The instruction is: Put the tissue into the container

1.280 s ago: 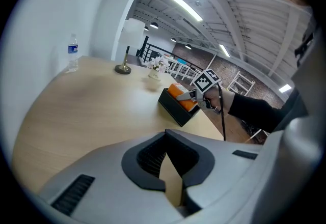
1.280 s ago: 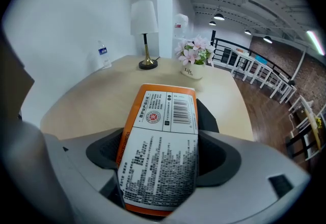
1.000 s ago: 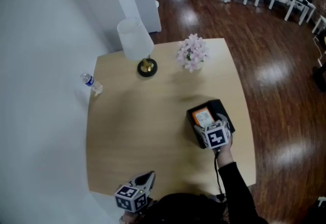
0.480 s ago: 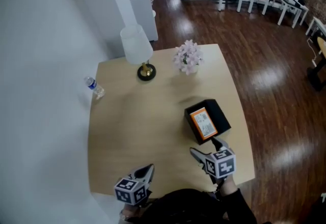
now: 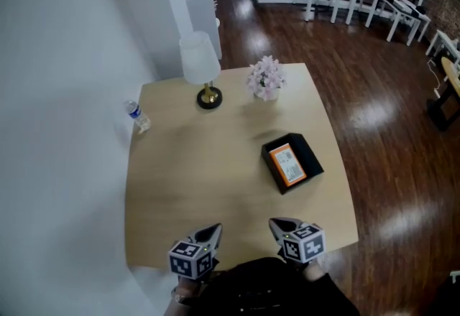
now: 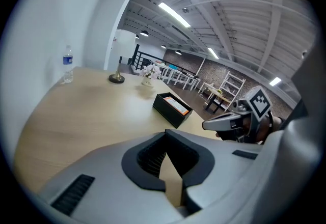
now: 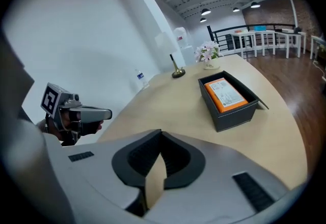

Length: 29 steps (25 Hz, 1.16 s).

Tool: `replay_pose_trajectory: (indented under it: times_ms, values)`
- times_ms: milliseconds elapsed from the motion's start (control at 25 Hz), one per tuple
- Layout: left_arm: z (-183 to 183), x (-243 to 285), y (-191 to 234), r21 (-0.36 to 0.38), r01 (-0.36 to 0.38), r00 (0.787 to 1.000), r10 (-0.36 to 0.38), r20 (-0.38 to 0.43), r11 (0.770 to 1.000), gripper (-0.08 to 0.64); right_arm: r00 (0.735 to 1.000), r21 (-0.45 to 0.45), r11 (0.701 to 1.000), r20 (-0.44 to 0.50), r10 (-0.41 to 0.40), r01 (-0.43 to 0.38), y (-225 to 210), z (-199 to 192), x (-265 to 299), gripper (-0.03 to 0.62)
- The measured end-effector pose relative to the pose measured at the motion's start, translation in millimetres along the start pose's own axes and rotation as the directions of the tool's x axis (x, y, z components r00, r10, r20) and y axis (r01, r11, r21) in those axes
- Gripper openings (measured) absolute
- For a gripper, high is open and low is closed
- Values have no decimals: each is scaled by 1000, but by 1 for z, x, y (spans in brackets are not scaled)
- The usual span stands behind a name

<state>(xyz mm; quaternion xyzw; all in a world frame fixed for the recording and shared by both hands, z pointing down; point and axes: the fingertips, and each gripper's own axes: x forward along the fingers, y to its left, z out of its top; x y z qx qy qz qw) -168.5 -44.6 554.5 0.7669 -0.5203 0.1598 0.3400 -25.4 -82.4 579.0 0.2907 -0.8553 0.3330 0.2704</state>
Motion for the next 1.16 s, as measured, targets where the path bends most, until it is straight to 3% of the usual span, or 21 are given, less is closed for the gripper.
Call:
replay_pose_trajectory:
  times_ms: [280, 1160]
  values:
    - [-19, 0, -3, 52, 5, 1000, -4, -27, 999, 5, 999, -106, 994, -46, 8, -13, 19, -15, 7, 2]
    - [-12, -7, 4, 45, -16, 1000, 16, -3, 999, 5, 996, -140, 988, -68, 50, -59, 31, -9, 13, 2]
